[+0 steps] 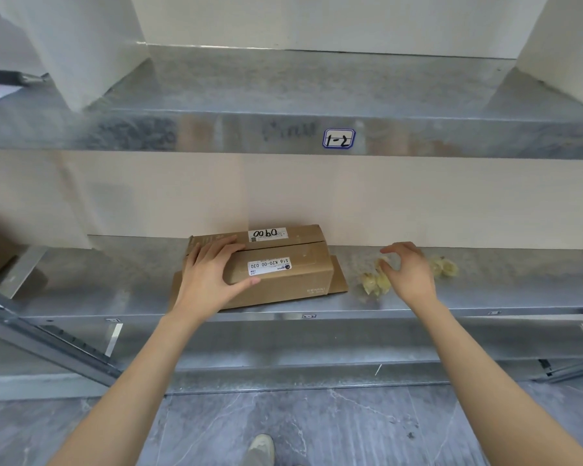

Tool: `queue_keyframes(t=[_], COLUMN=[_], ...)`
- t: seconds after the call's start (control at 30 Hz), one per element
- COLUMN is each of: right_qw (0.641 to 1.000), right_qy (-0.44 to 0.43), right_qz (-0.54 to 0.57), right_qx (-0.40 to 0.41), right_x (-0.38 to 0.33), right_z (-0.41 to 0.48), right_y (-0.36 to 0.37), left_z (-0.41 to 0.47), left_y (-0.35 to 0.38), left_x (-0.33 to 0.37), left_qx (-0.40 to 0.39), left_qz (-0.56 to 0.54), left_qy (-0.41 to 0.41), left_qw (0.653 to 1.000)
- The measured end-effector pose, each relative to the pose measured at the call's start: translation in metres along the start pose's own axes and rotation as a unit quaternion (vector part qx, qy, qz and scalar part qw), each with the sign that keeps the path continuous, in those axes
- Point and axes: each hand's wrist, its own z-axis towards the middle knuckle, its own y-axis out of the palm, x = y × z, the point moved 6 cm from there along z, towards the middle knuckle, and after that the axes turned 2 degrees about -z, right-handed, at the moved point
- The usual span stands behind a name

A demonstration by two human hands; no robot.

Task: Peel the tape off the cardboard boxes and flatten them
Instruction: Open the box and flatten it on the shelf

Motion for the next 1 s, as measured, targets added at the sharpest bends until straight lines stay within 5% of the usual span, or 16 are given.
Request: queue_keyframes(t=[0.3,0.5,1.0], right_qw=[0.978,0.969,0.989], right_qy=[-0.109,-0.142,-0.122], right_qz=[0.123,0.072,0.028], right_qx=[-0.125,-0.191,-0.073], right_x=[-0.100,-0.119,-0.129], right_z=[-0.006,-0.010,-0.022], right_y=[0.025,0.047,0.033], left_z=[-0.010,-0.021,-0.024], left_y=[-0.017,-0.030,-0.056], left_x=[-0.008,-0.023,-0.008], left_qx=[0.015,0.012,0.073], left_qz=[0.008,-0.003,-0.144], left_qy=[-0.017,-0.046,-0.121], left_qw=[1.000,0.999,0.979])
